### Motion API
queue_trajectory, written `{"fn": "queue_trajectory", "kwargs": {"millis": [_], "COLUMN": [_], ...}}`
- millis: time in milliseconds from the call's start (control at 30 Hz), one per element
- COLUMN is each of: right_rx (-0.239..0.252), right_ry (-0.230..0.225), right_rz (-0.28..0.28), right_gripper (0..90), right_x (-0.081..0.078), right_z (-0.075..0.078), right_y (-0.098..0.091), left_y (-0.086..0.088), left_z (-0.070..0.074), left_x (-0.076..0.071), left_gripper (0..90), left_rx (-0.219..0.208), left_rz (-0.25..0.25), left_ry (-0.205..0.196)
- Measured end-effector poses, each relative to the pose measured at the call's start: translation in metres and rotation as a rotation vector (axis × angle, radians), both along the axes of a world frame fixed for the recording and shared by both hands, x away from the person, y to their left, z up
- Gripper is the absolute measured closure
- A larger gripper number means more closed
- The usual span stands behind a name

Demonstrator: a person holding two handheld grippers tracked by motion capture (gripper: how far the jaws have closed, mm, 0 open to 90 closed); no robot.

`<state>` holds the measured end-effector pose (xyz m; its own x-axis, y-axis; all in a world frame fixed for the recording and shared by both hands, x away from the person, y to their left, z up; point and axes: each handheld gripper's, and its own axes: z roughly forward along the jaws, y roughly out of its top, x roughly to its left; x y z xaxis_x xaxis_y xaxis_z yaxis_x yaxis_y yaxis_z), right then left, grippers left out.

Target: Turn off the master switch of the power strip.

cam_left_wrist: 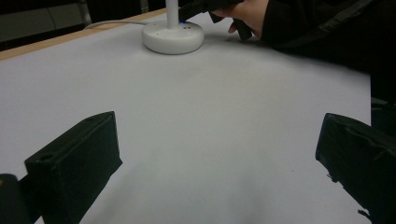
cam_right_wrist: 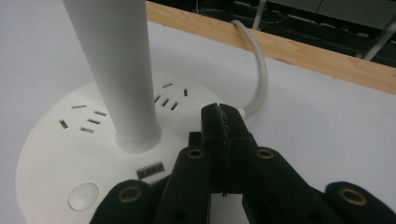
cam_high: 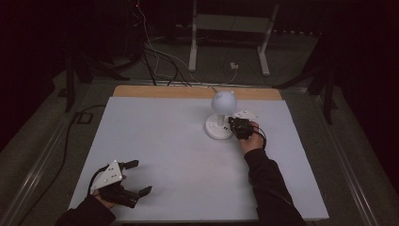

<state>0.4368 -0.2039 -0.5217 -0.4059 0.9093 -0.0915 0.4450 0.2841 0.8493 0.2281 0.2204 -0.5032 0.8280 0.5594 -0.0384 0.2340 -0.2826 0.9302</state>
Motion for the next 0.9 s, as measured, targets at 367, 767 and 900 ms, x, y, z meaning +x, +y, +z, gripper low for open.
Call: {"fn": "queue_trajectory", "kwargs": {"millis": [367,767,900], "right_rx": [-0.018,-0.017,-0.028], "right_ry": [-0.002,0.015,0.016], "right_rz": [-0.019,-0.025,-0.028], "right_gripper": [90.0,90.0,90.0], "right_x": [0.0008,0.0018,0.0017], "right_z": [0.0003,0.0018,0.0021], "right_y": [0.0022,0.0030,0.0047], "left_y": [-0.0001,-0.0003,-0.0004], "left_z": [-0.0002,-0.0003,-0.0004], "left_x": [0.0002,0.0003,0.0003], "left_gripper": [0.4,0.4,0.4], "left_rx": [-0.001,-0.001,-0.001], "left_rz": [0.000,-0.003,-0.003], "left_ry": [0.001,0.001,0.001]}}
